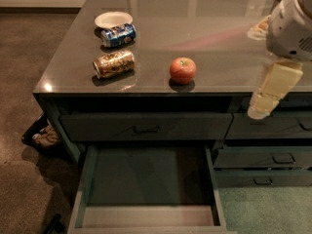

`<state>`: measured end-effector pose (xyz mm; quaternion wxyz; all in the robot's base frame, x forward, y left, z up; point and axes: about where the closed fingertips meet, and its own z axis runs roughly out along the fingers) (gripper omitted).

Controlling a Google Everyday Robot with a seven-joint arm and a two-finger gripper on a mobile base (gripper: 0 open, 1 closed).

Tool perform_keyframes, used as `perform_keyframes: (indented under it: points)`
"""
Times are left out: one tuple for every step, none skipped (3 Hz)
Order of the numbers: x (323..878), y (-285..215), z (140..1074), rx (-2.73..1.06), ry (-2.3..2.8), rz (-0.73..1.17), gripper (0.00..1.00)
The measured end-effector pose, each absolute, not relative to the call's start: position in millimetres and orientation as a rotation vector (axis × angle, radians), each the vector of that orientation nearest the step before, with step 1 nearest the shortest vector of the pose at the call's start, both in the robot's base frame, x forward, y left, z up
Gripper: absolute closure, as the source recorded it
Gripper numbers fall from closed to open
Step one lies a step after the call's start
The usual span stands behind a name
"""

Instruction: Place orange can into middle drawer

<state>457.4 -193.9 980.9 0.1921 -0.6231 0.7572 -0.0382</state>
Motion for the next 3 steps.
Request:
perform_keyframes:
  points:
    - [498.9, -159.0, 964.3, -1.825, 2.001, -0.027, 0.0]
    - [525.3, -134.0, 955.0, -1.874, 1.914, 0.04, 0.0]
    - [525.3, -134.0, 955.0, -1.874, 1.914, 0.04, 0.0]
